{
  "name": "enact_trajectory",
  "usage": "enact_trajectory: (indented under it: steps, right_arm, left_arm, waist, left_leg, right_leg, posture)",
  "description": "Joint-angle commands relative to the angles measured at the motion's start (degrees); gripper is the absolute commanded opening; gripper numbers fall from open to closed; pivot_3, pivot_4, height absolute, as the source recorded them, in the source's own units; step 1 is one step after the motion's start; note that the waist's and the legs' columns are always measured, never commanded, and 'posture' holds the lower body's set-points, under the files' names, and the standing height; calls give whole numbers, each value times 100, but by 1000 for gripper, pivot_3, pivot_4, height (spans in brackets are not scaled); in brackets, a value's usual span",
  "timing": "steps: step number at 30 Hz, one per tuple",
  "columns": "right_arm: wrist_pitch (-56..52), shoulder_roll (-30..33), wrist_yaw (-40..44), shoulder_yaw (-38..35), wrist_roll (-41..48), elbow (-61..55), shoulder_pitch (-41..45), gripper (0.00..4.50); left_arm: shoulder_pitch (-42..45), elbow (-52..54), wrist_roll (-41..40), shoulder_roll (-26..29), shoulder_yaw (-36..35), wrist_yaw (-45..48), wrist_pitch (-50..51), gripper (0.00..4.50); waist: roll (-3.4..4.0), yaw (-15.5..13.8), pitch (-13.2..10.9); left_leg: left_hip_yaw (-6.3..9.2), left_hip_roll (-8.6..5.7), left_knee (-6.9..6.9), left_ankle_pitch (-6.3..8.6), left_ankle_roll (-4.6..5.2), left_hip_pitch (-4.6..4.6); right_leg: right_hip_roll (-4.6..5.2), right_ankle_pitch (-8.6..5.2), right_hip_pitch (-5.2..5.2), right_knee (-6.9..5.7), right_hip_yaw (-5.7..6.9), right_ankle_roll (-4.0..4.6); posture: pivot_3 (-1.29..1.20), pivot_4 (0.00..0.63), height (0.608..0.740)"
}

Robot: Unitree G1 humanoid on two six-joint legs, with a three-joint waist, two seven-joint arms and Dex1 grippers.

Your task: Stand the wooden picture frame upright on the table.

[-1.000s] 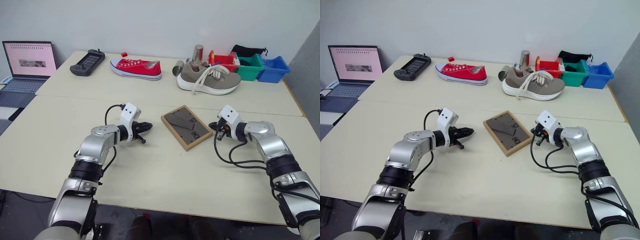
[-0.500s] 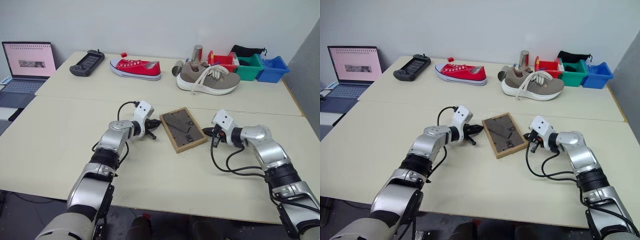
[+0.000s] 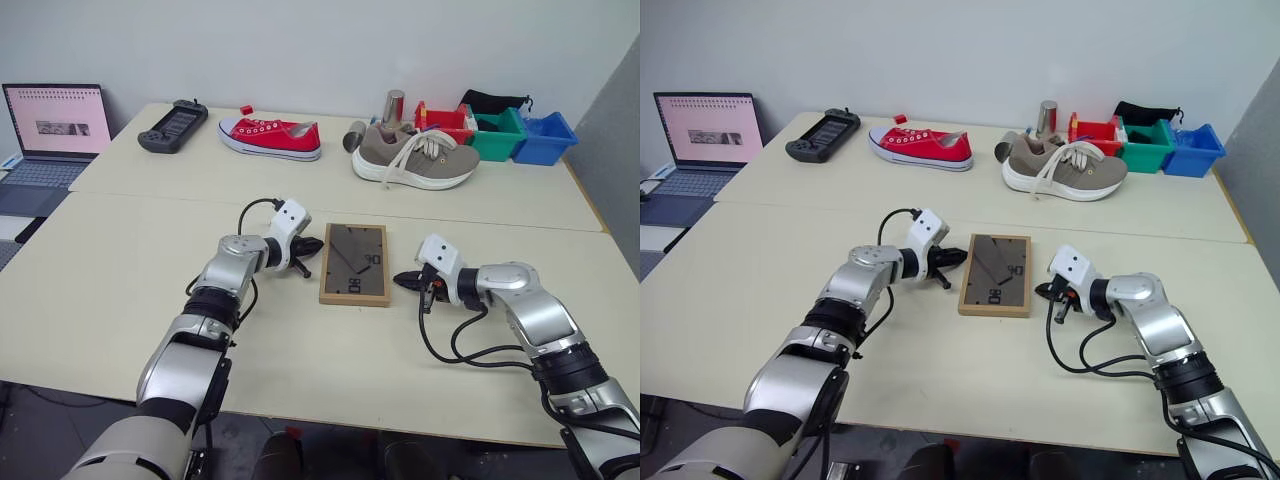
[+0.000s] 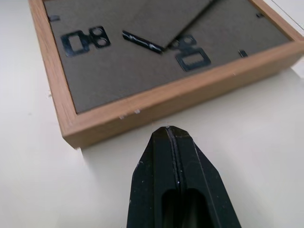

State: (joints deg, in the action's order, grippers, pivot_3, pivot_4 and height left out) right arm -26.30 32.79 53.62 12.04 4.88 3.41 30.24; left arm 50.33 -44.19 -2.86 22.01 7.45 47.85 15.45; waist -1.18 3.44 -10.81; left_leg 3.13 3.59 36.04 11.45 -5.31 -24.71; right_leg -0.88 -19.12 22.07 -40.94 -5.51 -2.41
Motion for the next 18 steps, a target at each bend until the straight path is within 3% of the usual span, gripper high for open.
enact_trajectory:
  steps: [1, 8, 18]
  right_arm:
    - [34, -6, -225, -204, -12, -62, 118, 0]
    - [287, -456, -579, 24, -186, 487, 476, 0]
    - [-8, -553, -305, 41, 42, 34, 389, 0]
  left_arm:
    - [-155, 476, -46, 203, -92, 128, 315, 41]
    - [-628, 1671, -214, 268, -2, 410, 877, 41]
    - [-1267, 3195, -516, 470, 122, 911, 1722, 41]
  waist:
    - [0, 1, 0]
    - [0, -9, 0]
    - [0, -11, 0]
  left_leg:
    - [0, 0, 0, 0, 0, 0]
    - [0, 1, 0, -1, -1, 0]
    - [0, 1, 1, 0, 0, -1]
  right_leg:
    - [0, 0, 0, 0, 0, 0]
    - [1, 0, 1, -5, 0, 0]
    - [1, 0, 1, -3, 0, 0]
  posture:
    - [0, 150, 740]
    - [0, 150, 740]
    - [0, 150, 740]
